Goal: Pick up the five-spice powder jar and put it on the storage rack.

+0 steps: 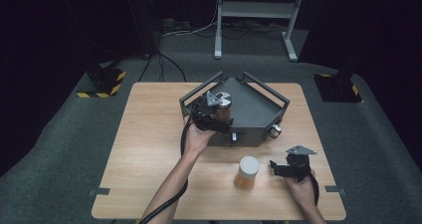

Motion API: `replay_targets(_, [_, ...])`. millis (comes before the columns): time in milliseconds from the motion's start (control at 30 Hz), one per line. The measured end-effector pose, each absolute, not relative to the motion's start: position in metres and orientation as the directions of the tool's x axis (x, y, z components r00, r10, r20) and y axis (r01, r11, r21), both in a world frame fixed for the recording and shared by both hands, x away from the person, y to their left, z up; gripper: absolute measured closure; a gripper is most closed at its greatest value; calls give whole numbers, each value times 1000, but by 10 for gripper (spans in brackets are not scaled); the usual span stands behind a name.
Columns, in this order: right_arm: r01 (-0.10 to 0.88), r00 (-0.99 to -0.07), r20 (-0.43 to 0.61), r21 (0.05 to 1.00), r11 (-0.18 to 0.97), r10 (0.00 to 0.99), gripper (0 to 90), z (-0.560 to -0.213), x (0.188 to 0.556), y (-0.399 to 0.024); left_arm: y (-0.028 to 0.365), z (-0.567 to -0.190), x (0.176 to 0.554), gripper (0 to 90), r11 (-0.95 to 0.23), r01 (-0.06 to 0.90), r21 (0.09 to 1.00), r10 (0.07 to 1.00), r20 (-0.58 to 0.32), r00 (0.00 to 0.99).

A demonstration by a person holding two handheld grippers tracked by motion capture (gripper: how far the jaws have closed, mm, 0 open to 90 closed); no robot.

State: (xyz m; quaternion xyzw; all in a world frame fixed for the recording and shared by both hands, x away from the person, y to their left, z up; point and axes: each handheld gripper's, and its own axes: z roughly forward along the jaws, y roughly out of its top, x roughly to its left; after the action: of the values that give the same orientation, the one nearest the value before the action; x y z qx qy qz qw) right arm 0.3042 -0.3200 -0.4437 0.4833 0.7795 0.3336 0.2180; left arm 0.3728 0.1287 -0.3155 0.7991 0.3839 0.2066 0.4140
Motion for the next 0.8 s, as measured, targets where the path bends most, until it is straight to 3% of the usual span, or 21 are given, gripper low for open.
replay_targets(467, [608,-438,-18,731,311,899,91,-444,304,-320,154,-323,343,37,-332,431,839,772,-21,635])
replay_targets(800, [608,-438,-17,731,310,899,91,-444,304,-320,157,-333,324,43,-364,425,829,763,4,646])
